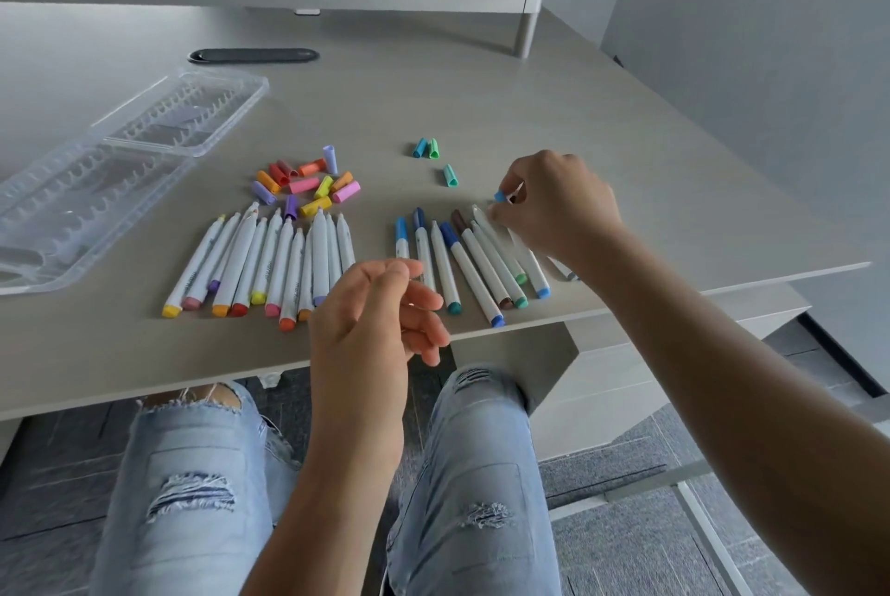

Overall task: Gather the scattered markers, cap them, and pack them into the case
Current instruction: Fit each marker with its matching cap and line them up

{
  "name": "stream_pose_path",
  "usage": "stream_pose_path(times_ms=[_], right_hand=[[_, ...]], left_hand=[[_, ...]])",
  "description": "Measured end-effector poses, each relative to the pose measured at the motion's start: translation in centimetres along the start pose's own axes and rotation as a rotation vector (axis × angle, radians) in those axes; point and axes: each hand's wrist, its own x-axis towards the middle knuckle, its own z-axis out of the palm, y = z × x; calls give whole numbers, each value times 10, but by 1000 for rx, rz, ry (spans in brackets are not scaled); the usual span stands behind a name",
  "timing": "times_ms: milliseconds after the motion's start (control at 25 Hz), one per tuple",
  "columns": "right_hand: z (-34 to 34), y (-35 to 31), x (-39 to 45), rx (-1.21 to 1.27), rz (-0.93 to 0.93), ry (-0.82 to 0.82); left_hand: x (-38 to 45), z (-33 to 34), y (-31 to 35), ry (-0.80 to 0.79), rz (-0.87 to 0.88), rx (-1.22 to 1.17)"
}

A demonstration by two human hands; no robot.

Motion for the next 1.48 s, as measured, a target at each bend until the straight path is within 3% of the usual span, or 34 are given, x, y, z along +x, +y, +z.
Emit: stream_pose_path(times_ms=[160,360,720,840,960,1120,1360,1480], right_hand=[[2,-2,-2,-44,-6,13],[0,-3,-10,96,5,-57],[-1,-25,-6,-123,55,-77],[0,-24,-4,-4,88,-47],[-9,-21,0,300,163,-24],[-27,-38,-4,628,213,-118],[-25,-60,4,634,140,-204],[-5,-51,40,608,153,-86]], left_hand=[[0,-7,-2,1,0,2],[0,-13,-2,8,-11,-6],[-2,-17,-5,-11,-14,18],[0,-16,-5,-51,-7,66],[8,-9,0,-73,25,141],[34,12,5,-64,-12,162],[63,30,14,-81,-178,-164],[69,26,15,-98,-217,-248]])
